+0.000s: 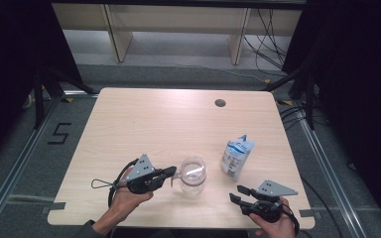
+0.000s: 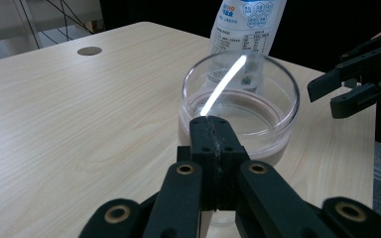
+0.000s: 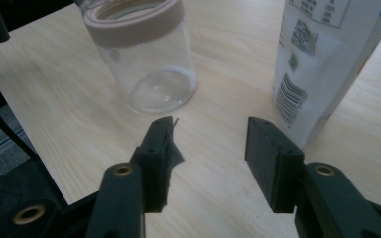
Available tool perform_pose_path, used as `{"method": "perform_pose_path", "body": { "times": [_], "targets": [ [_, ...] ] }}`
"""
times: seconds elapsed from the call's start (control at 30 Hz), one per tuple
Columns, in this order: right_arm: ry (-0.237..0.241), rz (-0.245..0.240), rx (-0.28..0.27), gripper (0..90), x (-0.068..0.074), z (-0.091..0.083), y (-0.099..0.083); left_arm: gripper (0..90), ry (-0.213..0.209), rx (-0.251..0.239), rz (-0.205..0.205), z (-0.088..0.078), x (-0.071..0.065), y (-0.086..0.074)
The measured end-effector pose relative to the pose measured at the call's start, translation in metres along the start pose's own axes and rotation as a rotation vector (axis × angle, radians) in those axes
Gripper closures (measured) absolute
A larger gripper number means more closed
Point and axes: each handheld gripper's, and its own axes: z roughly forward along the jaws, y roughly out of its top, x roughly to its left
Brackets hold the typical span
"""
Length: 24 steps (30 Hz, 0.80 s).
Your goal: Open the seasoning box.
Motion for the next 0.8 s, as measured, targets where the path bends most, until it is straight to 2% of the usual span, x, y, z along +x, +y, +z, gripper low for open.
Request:
{"method": "perform_pose_path", "body": {
  "times": [0.1, 0.13, 0.2, 0.27, 0.3, 0.33, 0.4, 0.43, 0.5, 0.53, 0.57, 0.63, 0.67, 0.7, 0.73, 0.77, 0.8],
  "targets": [
    [0.012, -0.009, -0.007, 62.9, 0.001, 0.003, 0.003, 89.3, -0.004, -0.002, -0.005, 0.001, 0.0, 0.0],
    [0.013, -0.045, -0.019, 67.6, 0.002, 0.005, 0.006, 89.3, -0.004, 0.002, -0.001, 0.001, -0.001, 0.0],
    [0.019, -0.039, -0.033, 69.6, 0.004, 0.006, 0.008, 89.3, -0.005, 0.001, -0.002, 0.001, -0.001, 0.0],
    [0.022, -0.077, -0.062, 75.7, 0.007, 0.01, 0.015, 89.3, -0.009, 0.0, -0.002, 0.002, -0.001, 0.001],
    [0.022, -0.077, -0.062, 75.7, 0.007, 0.01, 0.015, 89.3, -0.009, 0.0, -0.002, 0.002, -0.001, 0.001],
    [0.041, -0.087, -0.078, 79.9, 0.008, 0.015, 0.018, 89.3, -0.014, -0.008, -0.004, 0.003, -0.001, 0.0],
    [0.045, -0.086, -0.079, 83.1, 0.01, 0.019, 0.022, 89.3, -0.015, -0.008, -0.005, 0.003, -0.001, 0.001],
    [0.06, -0.074, -0.085, 84.0, 0.012, 0.023, 0.024, 89.3, -0.015, -0.009, -0.003, 0.003, -0.001, 0.0],
    [0.063, -0.073, -0.074, 85.0, 0.014, 0.024, 0.026, 89.3, -0.016, -0.009, -0.002, 0.003, -0.001, 0.0],
    [0.07, -0.094, -0.079, 86.1, 0.014, 0.03, 0.03, 89.3, -0.018, -0.009, -0.003, 0.003, 0.0, 0.0],
    [0.07, -0.094, -0.079, 86.1, 0.014, 0.03, 0.03, 89.3, -0.018, -0.009, -0.003, 0.003, 0.0, 0.0],
    [0.047, -0.121, -0.093, 86.9, 0.015, 0.036, 0.034, 89.3, -0.015, -0.012, -0.003, 0.003, -0.001, 0.0],
    [0.065, -0.093, -0.077, 87.0, 0.017, 0.037, 0.035, 89.3, -0.011, -0.006, 0.001, 0.002, -0.001, 0.0],
    [0.072, -0.126, -0.08, 87.1, 0.015, 0.04, 0.038, 89.3, -0.013, -0.007, 0.001, 0.002, -0.001, 0.0],
    [0.076, -0.09, -0.073, 87.1, 0.018, 0.041, 0.039, 89.3, -0.012, -0.007, 0.0, 0.002, -0.001, 0.0],
    [0.076, -0.094, -0.066, 87.3, 0.019, 0.042, 0.04, 89.3, -0.012, -0.008, 0.0, 0.002, -0.001, 0.0],
    [0.082, -0.122, -0.078, 87.4, 0.017, 0.045, 0.042, 89.3, -0.012, -0.007, 0.0, 0.002, -0.001, 0.0]
  ]
}}
